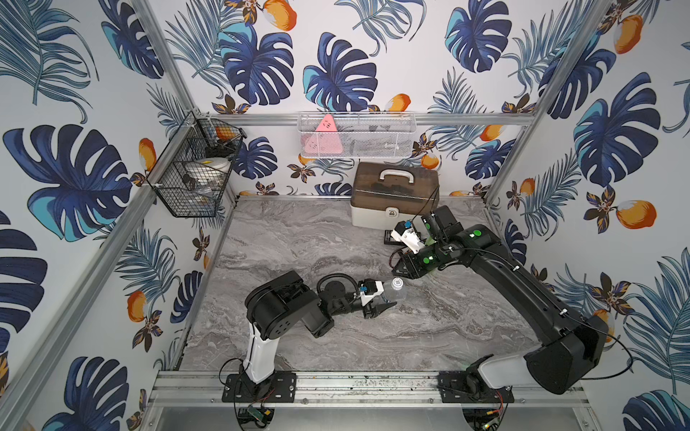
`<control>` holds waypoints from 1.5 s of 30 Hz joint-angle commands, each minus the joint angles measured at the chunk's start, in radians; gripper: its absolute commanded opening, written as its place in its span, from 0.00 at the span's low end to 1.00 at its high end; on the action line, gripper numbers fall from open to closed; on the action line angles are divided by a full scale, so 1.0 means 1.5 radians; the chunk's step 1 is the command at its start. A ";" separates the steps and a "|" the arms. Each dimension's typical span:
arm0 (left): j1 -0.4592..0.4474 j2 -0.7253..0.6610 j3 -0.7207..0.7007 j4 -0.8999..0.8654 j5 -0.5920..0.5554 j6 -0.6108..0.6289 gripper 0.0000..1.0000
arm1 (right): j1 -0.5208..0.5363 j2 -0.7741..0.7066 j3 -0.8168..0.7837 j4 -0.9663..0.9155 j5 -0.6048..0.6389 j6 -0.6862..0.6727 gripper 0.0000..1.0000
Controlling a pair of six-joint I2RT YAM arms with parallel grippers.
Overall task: Screw on the bottle caps
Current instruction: Screw the bottle cap onto the plastic bottle.
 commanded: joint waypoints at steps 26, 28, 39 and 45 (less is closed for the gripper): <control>0.000 -0.003 0.002 -0.053 -0.012 0.000 0.63 | 0.002 -0.042 -0.061 -0.056 -0.026 -0.009 0.22; 0.000 -0.005 0.004 -0.060 -0.014 0.002 0.62 | 0.003 -0.051 -0.061 -0.059 -0.035 -0.003 0.22; 0.000 -0.008 0.005 -0.065 -0.014 0.003 0.62 | 0.047 -0.083 -0.099 -0.054 -0.042 0.030 0.25; 0.000 -0.004 0.003 -0.058 -0.013 0.002 0.62 | 0.032 -0.084 -0.033 -0.045 0.012 0.019 0.27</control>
